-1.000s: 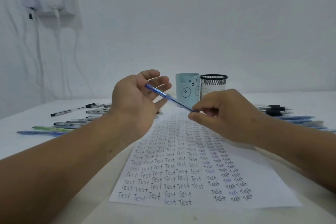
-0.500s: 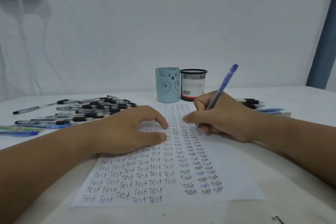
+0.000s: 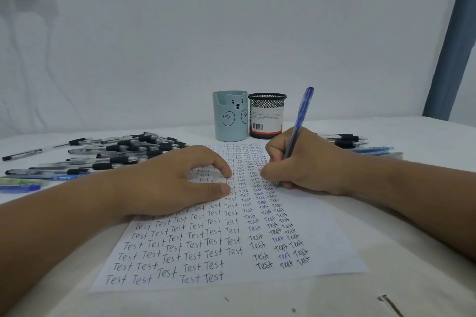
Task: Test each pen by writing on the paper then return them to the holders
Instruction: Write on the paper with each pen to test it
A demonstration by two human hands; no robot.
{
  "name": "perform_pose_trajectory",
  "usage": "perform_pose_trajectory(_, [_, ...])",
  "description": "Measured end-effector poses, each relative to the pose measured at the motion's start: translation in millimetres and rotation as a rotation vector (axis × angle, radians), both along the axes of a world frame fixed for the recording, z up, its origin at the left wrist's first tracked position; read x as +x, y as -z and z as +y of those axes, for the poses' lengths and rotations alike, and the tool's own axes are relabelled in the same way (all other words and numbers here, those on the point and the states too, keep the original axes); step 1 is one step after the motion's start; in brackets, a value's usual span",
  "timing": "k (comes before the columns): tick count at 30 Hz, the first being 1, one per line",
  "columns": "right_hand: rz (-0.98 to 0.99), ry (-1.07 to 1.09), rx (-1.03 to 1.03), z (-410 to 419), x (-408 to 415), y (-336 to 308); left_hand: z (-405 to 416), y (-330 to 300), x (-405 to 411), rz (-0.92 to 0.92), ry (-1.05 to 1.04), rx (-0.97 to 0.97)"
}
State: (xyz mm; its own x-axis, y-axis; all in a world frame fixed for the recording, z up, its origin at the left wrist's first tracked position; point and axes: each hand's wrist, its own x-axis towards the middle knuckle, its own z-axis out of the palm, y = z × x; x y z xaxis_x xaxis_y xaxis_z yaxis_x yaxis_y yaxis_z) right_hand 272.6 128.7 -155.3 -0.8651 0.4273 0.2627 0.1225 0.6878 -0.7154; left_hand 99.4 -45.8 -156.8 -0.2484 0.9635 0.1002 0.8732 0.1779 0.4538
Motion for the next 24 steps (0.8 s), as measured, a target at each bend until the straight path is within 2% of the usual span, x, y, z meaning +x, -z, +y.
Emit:
perform_pose_trajectory(18, [0.018,-0.02,0.064,4.1,-3.4,1.2,1.9,-0.1,-1.9,0.021,0.016,-0.008])
perform_pose_trajectory(24, [0.039,-0.022,0.029,6.6,-3.4,2.2,2.5,0.2,-2.5,0.021,0.013,-0.005])
